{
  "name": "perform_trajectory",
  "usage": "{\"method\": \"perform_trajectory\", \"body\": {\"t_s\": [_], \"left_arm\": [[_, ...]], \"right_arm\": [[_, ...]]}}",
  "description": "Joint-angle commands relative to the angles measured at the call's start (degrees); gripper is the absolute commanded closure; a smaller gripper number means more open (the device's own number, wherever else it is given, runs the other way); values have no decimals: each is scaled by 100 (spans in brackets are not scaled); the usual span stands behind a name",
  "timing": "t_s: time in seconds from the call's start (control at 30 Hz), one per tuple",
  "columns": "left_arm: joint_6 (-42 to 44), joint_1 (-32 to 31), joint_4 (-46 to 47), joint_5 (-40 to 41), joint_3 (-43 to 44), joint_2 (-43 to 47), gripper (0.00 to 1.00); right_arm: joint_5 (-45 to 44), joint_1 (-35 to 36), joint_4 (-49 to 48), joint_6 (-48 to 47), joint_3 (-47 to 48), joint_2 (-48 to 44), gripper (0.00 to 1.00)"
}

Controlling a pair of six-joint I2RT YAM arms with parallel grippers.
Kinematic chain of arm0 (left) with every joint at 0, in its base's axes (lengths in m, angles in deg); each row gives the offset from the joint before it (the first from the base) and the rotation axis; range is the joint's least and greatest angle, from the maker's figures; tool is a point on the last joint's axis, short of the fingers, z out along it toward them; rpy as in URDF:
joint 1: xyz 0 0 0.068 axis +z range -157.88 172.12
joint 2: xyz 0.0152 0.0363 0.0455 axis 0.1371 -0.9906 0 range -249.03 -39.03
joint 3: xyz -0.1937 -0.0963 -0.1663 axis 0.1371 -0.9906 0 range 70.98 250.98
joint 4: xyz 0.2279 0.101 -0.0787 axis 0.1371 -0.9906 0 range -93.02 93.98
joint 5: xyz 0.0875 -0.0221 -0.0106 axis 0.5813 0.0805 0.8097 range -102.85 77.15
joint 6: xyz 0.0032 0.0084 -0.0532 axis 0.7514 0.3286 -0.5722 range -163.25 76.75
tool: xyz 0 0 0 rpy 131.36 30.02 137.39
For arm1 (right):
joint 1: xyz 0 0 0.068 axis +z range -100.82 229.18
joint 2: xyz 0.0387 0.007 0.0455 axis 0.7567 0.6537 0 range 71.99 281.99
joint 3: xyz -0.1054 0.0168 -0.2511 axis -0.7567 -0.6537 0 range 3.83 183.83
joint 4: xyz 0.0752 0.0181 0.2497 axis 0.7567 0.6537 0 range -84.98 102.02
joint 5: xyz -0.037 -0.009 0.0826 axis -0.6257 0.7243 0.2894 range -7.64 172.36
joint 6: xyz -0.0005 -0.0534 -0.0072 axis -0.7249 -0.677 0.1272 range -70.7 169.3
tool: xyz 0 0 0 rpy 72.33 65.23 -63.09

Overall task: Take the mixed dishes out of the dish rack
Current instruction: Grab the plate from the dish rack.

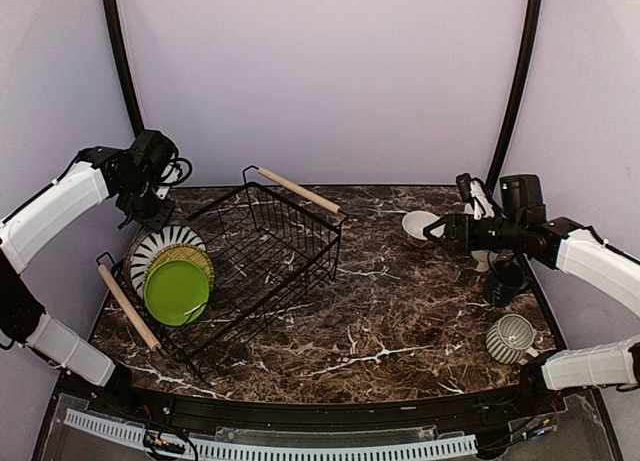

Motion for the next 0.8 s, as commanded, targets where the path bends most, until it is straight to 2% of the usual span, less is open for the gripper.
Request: {"method": "perform_trajectory", "body": {"t_s": [0.0, 0.23, 0.33, 0.47, 0.77], "left_arm": [[150, 57, -53, 71, 194, 49, 58], [467, 57, -29, 117, 179, 12, 64], [550, 57, -6, 144, 159, -60, 72], [753, 57, 130, 52, 67, -69, 78], [821, 76, -139, -385, 75, -363, 75]], "right_arm": [[98, 17, -271, -61, -56, -18, 10], [214, 13, -401, 26, -40, 121, 10], [217, 17, -414, 23, -10, 110, 10], [197, 17, -339, -4, 77, 100, 10], [232, 11, -327, 15, 207, 132, 10]]}}
